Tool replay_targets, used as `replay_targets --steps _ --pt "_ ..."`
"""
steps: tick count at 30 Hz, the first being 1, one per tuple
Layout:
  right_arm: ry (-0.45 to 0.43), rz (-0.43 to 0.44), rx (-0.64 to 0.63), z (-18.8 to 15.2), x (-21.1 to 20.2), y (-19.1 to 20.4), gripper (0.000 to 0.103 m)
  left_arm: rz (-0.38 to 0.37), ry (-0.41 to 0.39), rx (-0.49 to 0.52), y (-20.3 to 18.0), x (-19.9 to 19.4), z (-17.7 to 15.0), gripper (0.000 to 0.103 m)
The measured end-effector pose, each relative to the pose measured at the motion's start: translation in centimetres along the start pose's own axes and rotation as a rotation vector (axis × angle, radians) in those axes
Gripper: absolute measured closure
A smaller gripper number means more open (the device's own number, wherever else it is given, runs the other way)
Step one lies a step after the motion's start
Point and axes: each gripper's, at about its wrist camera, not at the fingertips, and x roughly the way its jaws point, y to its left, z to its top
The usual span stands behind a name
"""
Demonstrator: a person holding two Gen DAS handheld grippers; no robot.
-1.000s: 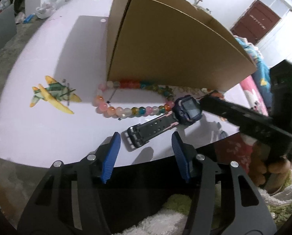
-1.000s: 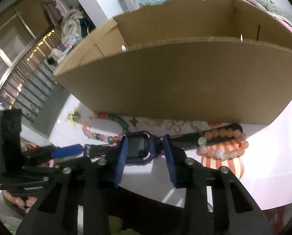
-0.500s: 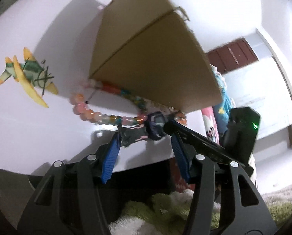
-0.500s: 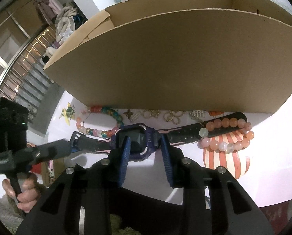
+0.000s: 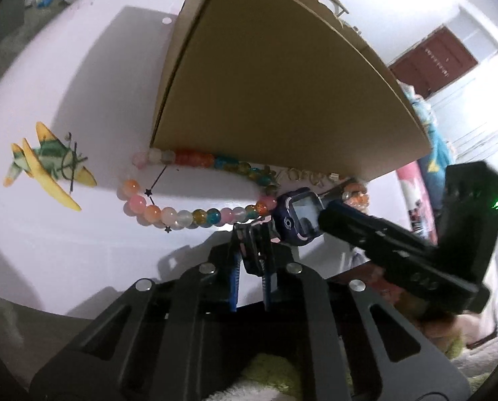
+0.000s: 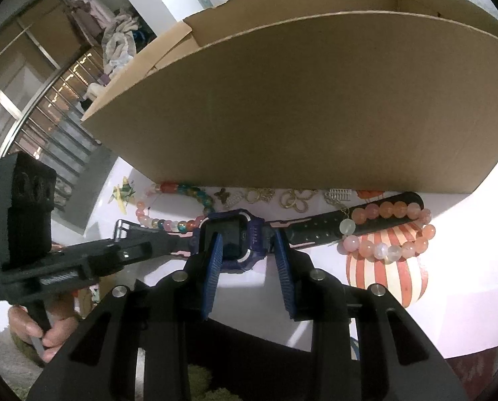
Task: Organize jewelry
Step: 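Close the right tool on the black smartwatch face, then lift the black smartwatch off the table with the right tool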
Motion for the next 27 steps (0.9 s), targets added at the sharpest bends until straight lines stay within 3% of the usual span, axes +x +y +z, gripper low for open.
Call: replay_targets --steps 4,10,15,19,22,24,27 --pt "-0.010 0.027 0.036 -0.3 -1.6 -0.9 0.071 0.081 0.000 0.078 -1.1 -0.4 -0.3 0.096" --pt "-0.005 0.032 0.130 -0.6 -3.3 -2.9 0.070 0.134 0.018 0.117 -0.9 -0.7 -0.9 0.096" --pt "-0.037 0.004 0.174 0.3 -4.0 -4.1 0.067 0.141 0.018 0.099 -0.5 -0.3 -0.9 0.096" --pt "0.001 0.034 0.114 0.2 -3.3 -2.4 0.067 0.145 0.014 0.107 -0.5 -0.6 -1.0 0.096" --pt "0.003 -0.101 -0.002 -0.4 -2.5 -0.6 0.067 0.143 0.012 0.107 -0.6 -0.5 -1.1 0.096" --pt "-0.016 -0.248 -0.111 -0.6 -1.8 0.7 0.067 0.145 0.011 0.110 -0.6 -0.5 -1.1 0.096" --pt "-0.015 -0.338 -0.223 -0.8 -1.0 1.6 0.067 0.148 0.010 0.114 -0.7 -0.5 -1.1 0.096"
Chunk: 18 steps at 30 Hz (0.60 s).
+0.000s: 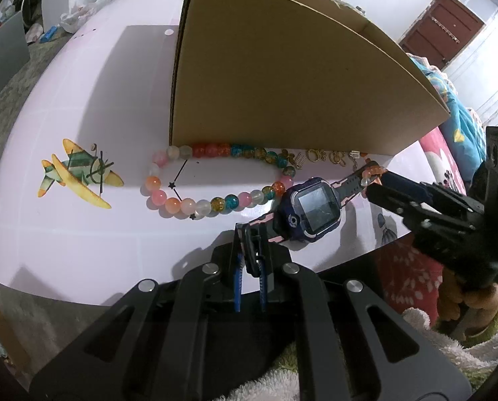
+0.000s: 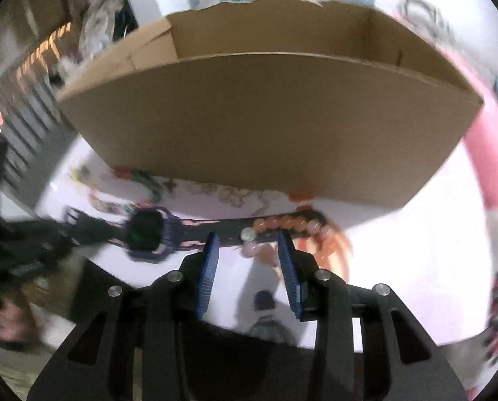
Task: Organize jewelry
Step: 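Lift the black smartwatch off the table with the right tool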
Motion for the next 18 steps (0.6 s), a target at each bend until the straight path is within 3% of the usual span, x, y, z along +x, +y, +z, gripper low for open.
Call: replay_targets --steps 4,5,8,18 --pt "0.009 -0.053 -0.066 -0.2 0.7 0.2 0.069 -0.002 0.001 -0.003 0.0 0.0 0.0 0.095" --pt "0.008 -0.050 -0.063 -0.1 0.6 0.0 0.077 0.000 0.000 -0.002 -0.1 0.1 0.0 0.095" --pt "0.010 -0.092 -0.037 -0.1 0.7 -1.1 0.089 0.001 0.000 -0.003 -0.1 0.1 -0.1 0.095" --pt "-0.007 -0.215 0.120 0.4 0.9 -6.3 0.090 0.012 -0.001 0.005 -0.3 0.1 0.0 0.095"
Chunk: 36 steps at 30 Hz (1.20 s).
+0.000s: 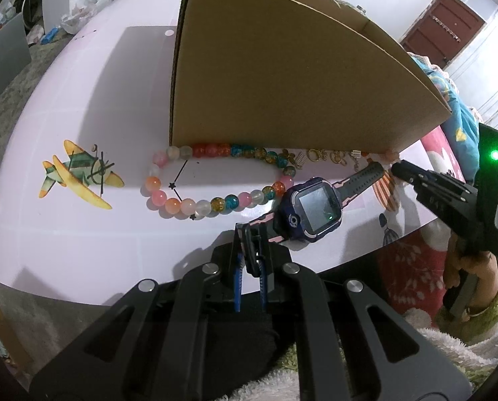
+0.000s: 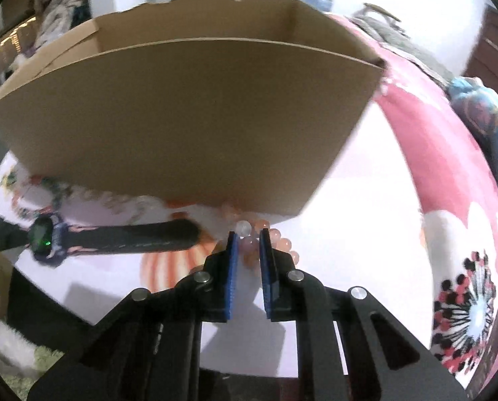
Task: Organize jewelry
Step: 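Lift the black smartwatch off the table with the right tool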
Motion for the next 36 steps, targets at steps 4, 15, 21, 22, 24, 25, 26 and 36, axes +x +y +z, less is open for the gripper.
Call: replay_targets --steps 4,15,21,22,24,25,26,36 --pt "0.001 0.056 0.044 0.1 -0.8 0.0 0.079 0.008 -0.002 0.003 -0.2 0.1 0.0 0.095" --pt "0.020 0.367 0.143 -0.1 -0.9 1.2 0.056 0.037 -0.007 0.042 -1.0 0.4 0.0 0.095" --pt "0.042 0.334 0.153 0.4 1.1 1.7 0.054 0.023 -0.012 0.037 -0.8 0.5 -0.1 0.095" --pt "0.045 0.344 0.153 0.4 1.1 1.7 0.050 0.022 -0.012 0.036 -0.8 0.5 -0.2 0.095" --pt "0.053 0.365 0.150 0.5 1.0 2.1 0.048 0.019 -0.014 0.034 -0.7 0.5 -0.2 0.095" --pt "0.058 0.377 0.148 0.5 1.1 2.4 0.047 0.019 -0.014 0.034 -0.7 0.5 -0.3 0.095" --pt "0.061 0.377 0.147 0.5 1.1 2.6 0.045 0.020 -0.014 0.035 -0.7 0.5 -0.3 0.095" --pt "0.129 0.646 0.321 -0.3 1.8 0.9 0.043 0.015 -0.015 0.032 -0.4 0.5 -0.4 0.095"
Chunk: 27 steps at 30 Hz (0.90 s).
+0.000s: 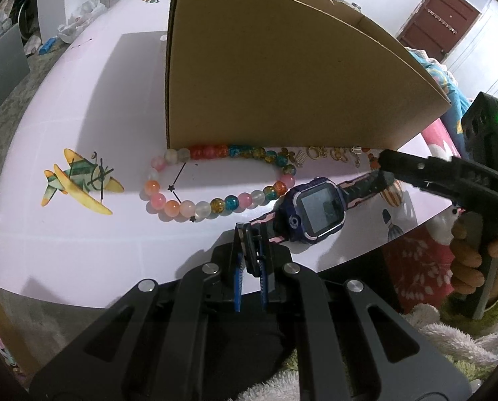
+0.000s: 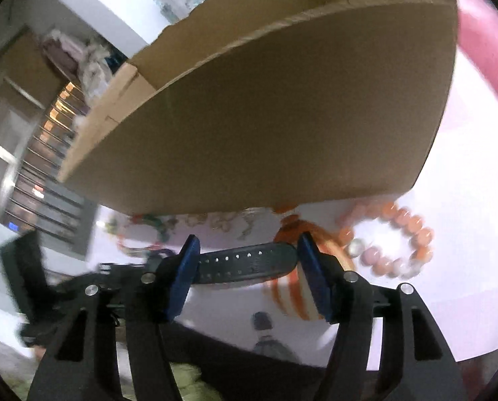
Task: Organize jewelry
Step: 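Lift the black smartwatch off the table with the right tool, then carry the smartwatch with the right tool over the cardboard box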
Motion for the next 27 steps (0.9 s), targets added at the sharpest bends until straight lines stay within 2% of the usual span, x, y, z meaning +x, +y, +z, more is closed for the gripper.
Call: replay_targets --steps 2,7,9,15,20,27 --pt "0.014 0.060 0.031 -0.3 0.2 -0.3 0.043 -0.001 0.000 -0.002 0.1 0.0 0.0 0.094" --pt "0.024 0.099 0.017 -1.3 0.4 0.7 0.043 -0.001 0.002 -0.005 0.2 -0.1 0.0 0.094" --pt "0.029 0.113 0.014 -1.7 0.6 1.2 0.047 0.000 0.002 -0.005 0.3 -0.1 0.0 0.094" --pt "0.035 0.092 0.002 -2.9 0.7 1.5 0.068 0.005 -0.001 -0.005 0.3 -0.2 0.0 0.094" --pt "0.029 0.033 -0.009 -3.1 1.1 1.2 0.097 0.012 -0.009 -0.009 0.2 -0.2 0.0 0.093" --pt "-0.037 0.006 -0.020 -2.9 -0.8 0.7 0.099 -0.009 -0.039 -0.029 0.4 -0.8 -0.4 0.096"
